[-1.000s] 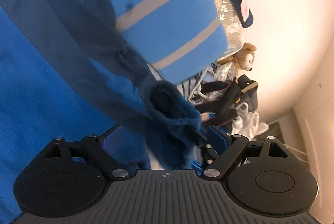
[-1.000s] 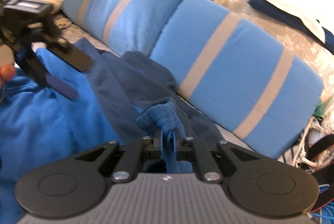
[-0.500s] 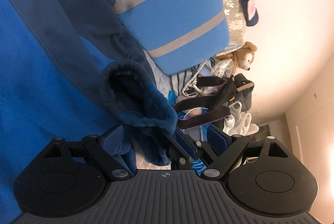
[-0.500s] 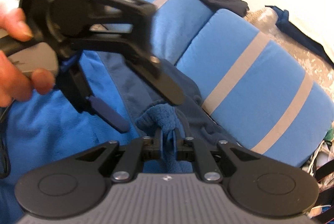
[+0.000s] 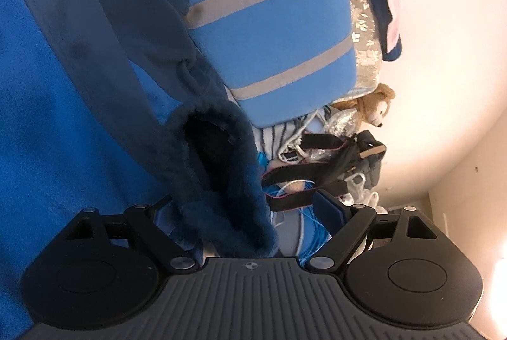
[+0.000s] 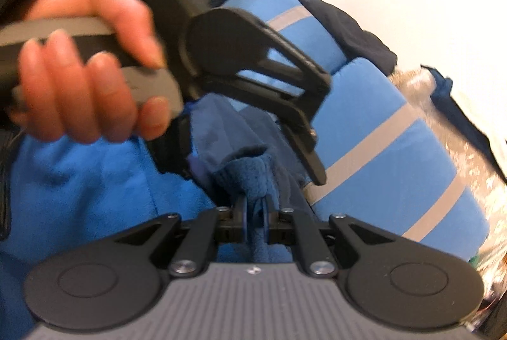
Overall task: Fold clothes
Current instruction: 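Grasp the navy cuff with the left gripper while the right gripper holds it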
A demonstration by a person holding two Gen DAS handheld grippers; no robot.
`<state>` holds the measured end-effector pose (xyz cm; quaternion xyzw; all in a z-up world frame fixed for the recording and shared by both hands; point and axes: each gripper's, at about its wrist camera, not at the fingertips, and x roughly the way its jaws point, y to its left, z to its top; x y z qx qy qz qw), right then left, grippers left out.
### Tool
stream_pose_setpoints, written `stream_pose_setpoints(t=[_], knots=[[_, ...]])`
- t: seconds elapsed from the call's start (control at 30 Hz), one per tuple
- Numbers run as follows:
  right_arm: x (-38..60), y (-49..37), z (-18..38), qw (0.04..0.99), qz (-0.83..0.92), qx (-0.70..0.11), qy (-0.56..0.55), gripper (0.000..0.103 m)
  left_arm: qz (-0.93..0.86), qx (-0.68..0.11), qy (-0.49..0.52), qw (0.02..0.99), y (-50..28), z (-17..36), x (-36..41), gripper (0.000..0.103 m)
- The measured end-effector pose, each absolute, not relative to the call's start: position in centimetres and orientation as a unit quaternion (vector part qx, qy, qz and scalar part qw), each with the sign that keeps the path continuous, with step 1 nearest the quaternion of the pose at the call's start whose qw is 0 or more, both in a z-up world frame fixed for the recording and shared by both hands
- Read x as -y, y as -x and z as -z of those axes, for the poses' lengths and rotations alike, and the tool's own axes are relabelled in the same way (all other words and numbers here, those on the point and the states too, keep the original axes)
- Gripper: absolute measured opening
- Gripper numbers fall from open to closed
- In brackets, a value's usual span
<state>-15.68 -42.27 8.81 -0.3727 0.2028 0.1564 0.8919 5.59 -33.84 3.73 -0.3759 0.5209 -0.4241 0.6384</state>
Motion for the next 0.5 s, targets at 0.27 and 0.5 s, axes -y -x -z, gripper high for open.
stream_pose_setpoints(t=[0.27, 0.5], knots=[[40.5, 17.1, -7.5, 0.865, -0.168, -0.177, 0.438, 0.010, 0.387, -0.539, 0.330, 0.671, -6.2, -5.2, 32.9, 0.060], [39.4, 17.9, -6.2, 0.852, -0.176, -0.163, 0.465, 0.010, 0.383, -0.535, 0.296, 0.693, -5.9, -6.3, 32.3, 0.033]])
